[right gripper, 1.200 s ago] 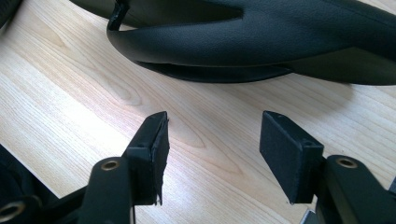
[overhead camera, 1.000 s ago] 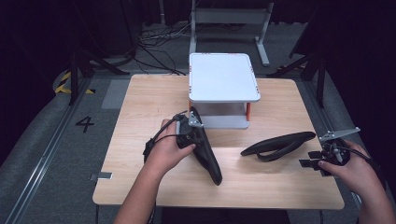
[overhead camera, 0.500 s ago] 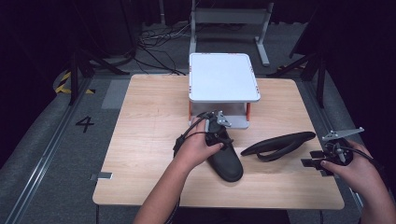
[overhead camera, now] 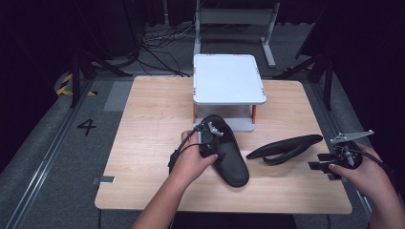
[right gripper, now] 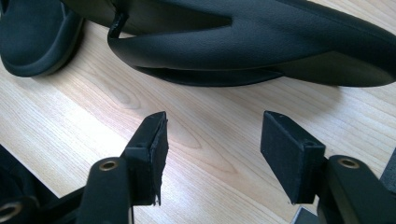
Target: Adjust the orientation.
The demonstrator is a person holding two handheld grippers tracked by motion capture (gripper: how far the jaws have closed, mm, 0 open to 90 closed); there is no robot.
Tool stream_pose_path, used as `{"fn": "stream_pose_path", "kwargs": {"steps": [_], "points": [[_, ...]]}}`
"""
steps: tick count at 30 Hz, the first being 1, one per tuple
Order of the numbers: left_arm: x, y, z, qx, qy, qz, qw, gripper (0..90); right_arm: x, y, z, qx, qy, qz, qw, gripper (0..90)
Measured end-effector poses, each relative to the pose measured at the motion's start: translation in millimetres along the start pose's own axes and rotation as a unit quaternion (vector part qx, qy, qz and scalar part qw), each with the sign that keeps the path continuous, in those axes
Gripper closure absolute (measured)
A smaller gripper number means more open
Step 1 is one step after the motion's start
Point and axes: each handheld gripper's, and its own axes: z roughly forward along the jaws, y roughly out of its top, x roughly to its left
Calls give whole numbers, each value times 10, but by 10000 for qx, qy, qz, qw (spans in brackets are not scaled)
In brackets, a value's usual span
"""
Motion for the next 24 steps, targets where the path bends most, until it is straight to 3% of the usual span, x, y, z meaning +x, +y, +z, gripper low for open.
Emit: {"fn": "stream_pose_path", "kwargs": {"steps": [2,4,6,8,9,10,11,13,19,24], "points": [[10,-3,74,77,23,-24,10000,224,3,0,-2,-11,8,-6,10000,423],[25,-11,156,156,-101,-91,9998,219,-1,-3,-8,-40,20,-1,10000,422],[38,-18,218,140,-242,-284,9992,229,-18,-9,-3,-26,12,28,10000,421],[54,-21,244,119,-338,-323,9988,277,-27,-12,4,-13,6,32,10000,421],[57,-28,266,70,-349,-404,9986,377,-34,-14,14,-6,-4,45,10000,419],[60,-27,263,38,-293,-470,9985,387,-38,-14,22,6,8,48,10000,418],[68,-23,245,27,-303,-586,9978,452,-37,-14,30,3,13,57,10000,417],[80,-28,220,-25,-375,-802,9961,494,-34,-11,33,3,27,52,10000,417],[118,-68,79,-16,-406,-939,9948,633,-21,-2,33,2,25,22,10000,418],[50,-231,-96,77,-378,-1015,9941,667,-28,1,21,-22,18,30,10000,418]]}}
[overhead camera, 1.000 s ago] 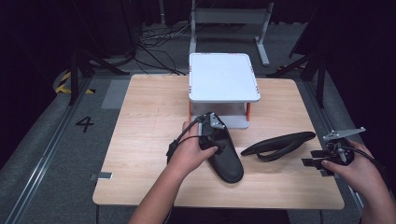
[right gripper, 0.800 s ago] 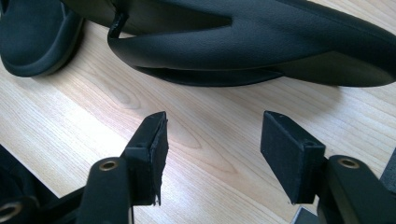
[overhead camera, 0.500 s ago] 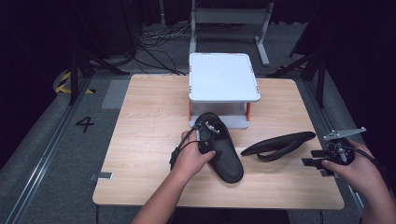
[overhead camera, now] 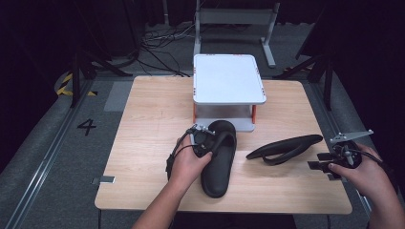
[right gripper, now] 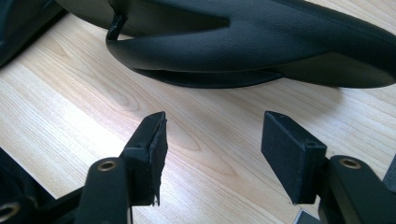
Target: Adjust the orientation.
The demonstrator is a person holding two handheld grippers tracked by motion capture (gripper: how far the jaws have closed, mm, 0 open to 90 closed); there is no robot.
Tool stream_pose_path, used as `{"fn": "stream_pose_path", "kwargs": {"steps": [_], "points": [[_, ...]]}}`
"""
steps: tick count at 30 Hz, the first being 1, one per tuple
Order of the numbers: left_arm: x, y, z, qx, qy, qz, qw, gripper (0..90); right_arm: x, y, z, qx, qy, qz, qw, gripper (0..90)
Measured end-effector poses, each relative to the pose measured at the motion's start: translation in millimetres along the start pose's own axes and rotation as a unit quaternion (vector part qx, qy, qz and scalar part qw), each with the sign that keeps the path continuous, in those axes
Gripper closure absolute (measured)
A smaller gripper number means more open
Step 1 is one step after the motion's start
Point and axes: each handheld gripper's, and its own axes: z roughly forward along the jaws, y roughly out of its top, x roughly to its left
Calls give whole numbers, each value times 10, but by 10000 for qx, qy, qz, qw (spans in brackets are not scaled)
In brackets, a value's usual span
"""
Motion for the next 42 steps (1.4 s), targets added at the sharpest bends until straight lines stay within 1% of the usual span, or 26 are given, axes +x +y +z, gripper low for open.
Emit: {"fn": "stream_pose_path", "kwargs": {"steps": [2,4,6,8,9,10,12,13,15,17,18,20,22,24,25,26,27,28,29,30,31,32,34,35,38,42], "points": [[-18,-96,-15,103,-10,-7,9999,666,-5,0,7,20,-4,6,10000,419],[-44,-189,-29,160,-39,-91,9998,667,0,3,16,43,-5,-2,10000,420],[-52,-216,-37,170,-29,-95,9998,668,9,7,22,39,-2,-8,10000,420],[-115,-307,-59,246,-12,-154,9996,663,29,17,20,39,20,-53,10000,420],[-125,-324,-65,282,-52,-161,9995,651,33,20,18,29,23,-62,10000,420],[-151,-351,-69,290,-98,-214,9993,615,35,21,16,25,25,-61,10000,420],[-165,-362,-70,232,-119,-257,9993,497,34,23,15,26,17,-63,10000,420],[-177,-370,-84,211,-138,-245,9994,497,32,22,18,30,6,-63,10000,420],[-191,-357,-132,117,39,-99,9999,379,28,20,24,42,6,-60,10000,420],[-174,-321,-152,-87,172,55,9998,352,30,21,26,45,12,-65,10000,420],[-161,-292,-151,-119,224,173,9995,335,31,23,28,45,9,-70,10000,420],[-153,-209,-119,-126,443,438,9980,328,33,27,44,68,6,-84,9999,420],[-160,-85,-74,-154,610,588,9963,328,41,30,69,105,17,-81,9999,420],[-142,65,10,-226,542,533,9969,351,57,32,83,123,18,-101,9999,420],[-113,137,64,-215,420,461,9978,376,71,30,82,128,29,-97,9999,419],[-97,172,93,-199,363,364,9985,410,80,21,79,122,24,-94,9999,419],[-80,212,133,-158,280,196,9993,436,78,13,76,123,37,-99,9999,419],[-76,227,148,-143,231,127,9996,523,74,-1,65,133,28,-77,9999,419],[-76,227,148,-143,231,127,9996,592,68,-11,59,126,15,-60,9999,419],[-74,231,155,-82,255,57,9996,616,52,-23,48,121,6,-44,9999,419],[-63,222,142,-117,276,3,9996,656,35,-35,39,102,-19,-22,9999,419],[-47,211,130,-155,229,-90,9996,661,18,-45,31,93,-36,7,10000,419],[-14,191,106,-210,177,-171,9995,665,-7,-57,24,99,-64,43,9999,420],[-14,191,106,-210,177,-171,9995,666,-11,-58,25,106,-78,46,9999,421],[-1,154,73,-242,376,-319,9985,667,14,-49,35,109,-21,12,9999,420],[20,144,70,-260,348,-355,9984,666,35,-43,40,107,-3,-18,9999,419]]}}
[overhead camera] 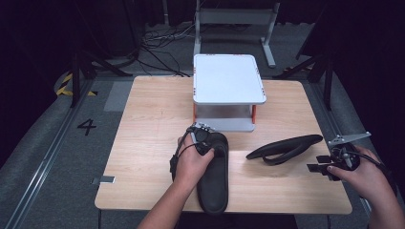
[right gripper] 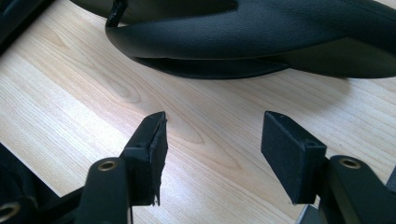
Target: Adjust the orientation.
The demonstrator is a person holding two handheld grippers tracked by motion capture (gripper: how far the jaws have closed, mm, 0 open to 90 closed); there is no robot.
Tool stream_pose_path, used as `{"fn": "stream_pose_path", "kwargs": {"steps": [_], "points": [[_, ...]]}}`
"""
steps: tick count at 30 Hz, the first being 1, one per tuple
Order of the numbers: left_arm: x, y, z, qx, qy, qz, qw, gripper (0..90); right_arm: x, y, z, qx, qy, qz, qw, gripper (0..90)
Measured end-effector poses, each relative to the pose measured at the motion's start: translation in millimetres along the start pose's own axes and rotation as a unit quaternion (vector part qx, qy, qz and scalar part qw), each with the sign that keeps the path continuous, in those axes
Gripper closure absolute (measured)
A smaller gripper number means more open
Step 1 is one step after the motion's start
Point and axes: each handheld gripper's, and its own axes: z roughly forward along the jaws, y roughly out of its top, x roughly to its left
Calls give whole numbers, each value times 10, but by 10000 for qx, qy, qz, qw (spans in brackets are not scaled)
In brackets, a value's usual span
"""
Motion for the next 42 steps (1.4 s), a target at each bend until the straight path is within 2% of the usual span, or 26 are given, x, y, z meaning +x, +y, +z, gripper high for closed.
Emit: {"fn": "stream_pose_path", "kwargs": {"steps": [1,4,6,7,9,11,15,17,20,21,23,25,27,30,33,34,36,39,42], "points": [[7,-3,7,-32,-7,-52,10000,666,0,-2,1,2,-5,2,10000,419],[19,2,24,-61,43,-41,10000,651,-12,-18,12,43,-12,22,10000,419],[2,3,19,94,270,66,9996,494,-17,-27,4,34,-20,35,10000,418],[5,-2,-1,-3,257,94,9996,443,-21,-31,-4,16,-24,45,10000,418],[7,-5,-26,-19,243,90,9997,434,-23,-34,-10,3,-48,58,10000,417],[24,-6,-86,-12,222,155,9996,389,-30,-40,-14,-14,-78,56,10000,418],[92,-28,-233,-54,251,263,9993,366,-5,-34,24,20,-51,-8,10000,415],[145,-50,-304,58,304,318,9990,333,19,-19,36,-6,-41,-72,10000,412],[245,-102,-448,-8,256,356,9990,326,47,6,44,-29,-18,-182,9998,411],[245,-102,-448,-8,256,356,9990,322,56,15,45,-29,-32,-196,9998,411],[335,-149,-553,-25,295,528,9982,318,64,24,48,-60,-37,-232,9997,411],[445,-195,-642,87,246,423,9988,323,84,44,50,-72,-22,-256,9996,415],[579,-244,-746,161,342,393,9985,343,117,80,61,-116,28,-306,9995,429],[719,-320,-867,211,573,379,9974,349,159,138,61,-243,116,-384,9989,488],[815,-399,-929,279,541,309,9977,348,173,206,43,-285,147,-474,9984,596],[850,-438,-957,307,573,253,9976,348,171,221,42,-237,143,-527,9982,623],[890,-482,-980,318,617,181,9974,348,162,264,56,-77,51,-716,9974,747],[934,-535,-1017,297,656,115,9973,348,160,329,76,-109,82,-751,9971,865],[946,-574,-1039,289,685,56,9972,349,172,373,98,-129,110,-815,9965,900]]}}
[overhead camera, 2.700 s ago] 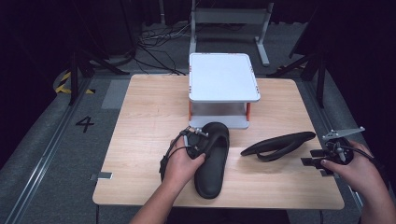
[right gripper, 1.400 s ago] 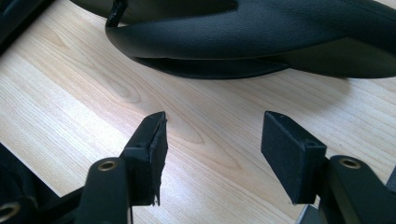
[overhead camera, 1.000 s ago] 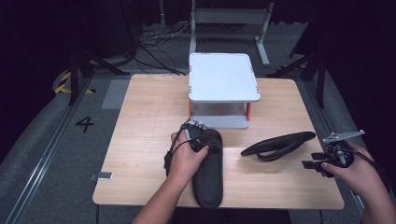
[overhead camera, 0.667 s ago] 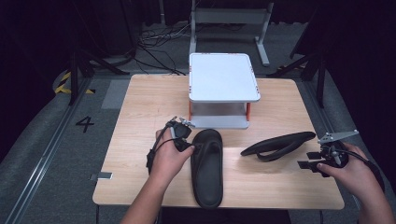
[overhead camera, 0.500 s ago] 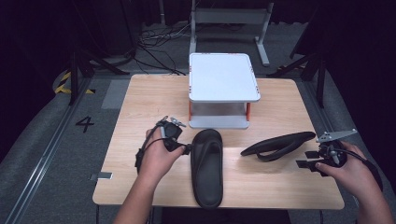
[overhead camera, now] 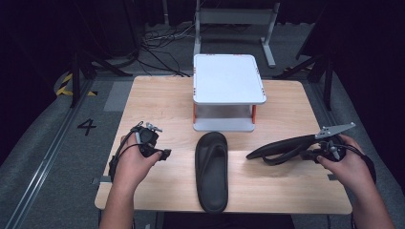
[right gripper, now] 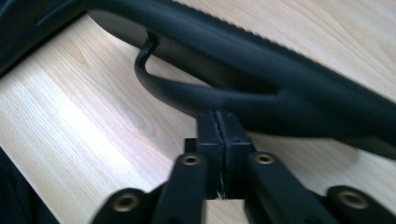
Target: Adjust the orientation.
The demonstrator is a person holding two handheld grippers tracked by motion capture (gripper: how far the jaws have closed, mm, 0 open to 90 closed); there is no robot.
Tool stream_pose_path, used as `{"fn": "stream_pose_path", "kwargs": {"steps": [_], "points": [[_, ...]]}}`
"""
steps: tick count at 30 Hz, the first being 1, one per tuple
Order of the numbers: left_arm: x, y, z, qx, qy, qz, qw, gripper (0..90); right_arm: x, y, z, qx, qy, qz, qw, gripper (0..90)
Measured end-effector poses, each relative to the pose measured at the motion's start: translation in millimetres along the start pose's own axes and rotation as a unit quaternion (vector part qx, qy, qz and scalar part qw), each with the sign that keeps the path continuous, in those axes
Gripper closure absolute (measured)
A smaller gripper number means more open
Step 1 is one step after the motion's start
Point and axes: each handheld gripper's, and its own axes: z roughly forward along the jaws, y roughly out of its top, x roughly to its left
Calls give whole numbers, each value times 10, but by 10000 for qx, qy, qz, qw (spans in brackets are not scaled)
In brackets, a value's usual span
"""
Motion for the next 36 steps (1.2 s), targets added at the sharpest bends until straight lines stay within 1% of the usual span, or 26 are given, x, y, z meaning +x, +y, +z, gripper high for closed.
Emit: {"fn": "stream_pose_path", "kwargs": {"steps": [2,4,6,8,10,13,15,19,22,23,28,32,34,36], "points": [[4,-26,-11,-11,27,-31,10000,349,15,50,40,9,-18,-62,10000,900],[8,-57,-28,-13,37,-67,10000,351,32,94,70,-72,26,-78,9999,900],[18,-78,-40,7,32,-61,10000,351,45,152,113,-30,44,-113,9999,900],[22,-99,-51,-11,57,-96,9999,351,43,185,157,-18,34,-163,9999,900],[27,-114,-66,-27,72,-120,9999,352,49,220,199,50,40,-186,9998,900],[45,-130,-93,-53,98,-167,9998,352,50,264,218,38,68,-186,9998,900],[57,-134,-106,-64,103,-204,9997,353,35,306,212,-23,15,-224,9997,900],[78,-133,-98,-66,105,-218,9997,355,0,393,231,-83,-39,-171,9998,900],[76,-122,-87,-76,64,-243,9997,352,-26,447,254,-97,-56,-185,9998,900],[68,-117,-79,-87,47,-263,9996,352,-39,484,268,-81,-69,-170,9998,900],[61,-95,-68,-95,22,-200,9998,352,-104,656,339,49,-94,-247,9996,900],[54,-87,-60,-95,-6,-215,9997,350,-134,704,374,49,-98,-218,9997,900],[40,-79,-40,-77,-12,-201,9998,348,-167,764,418,71,-139,-232,9996,900],[37,-73,-33,-63,-35,-173,9998,348,-172,780,429,72,-161,-235,9996,900]]}}
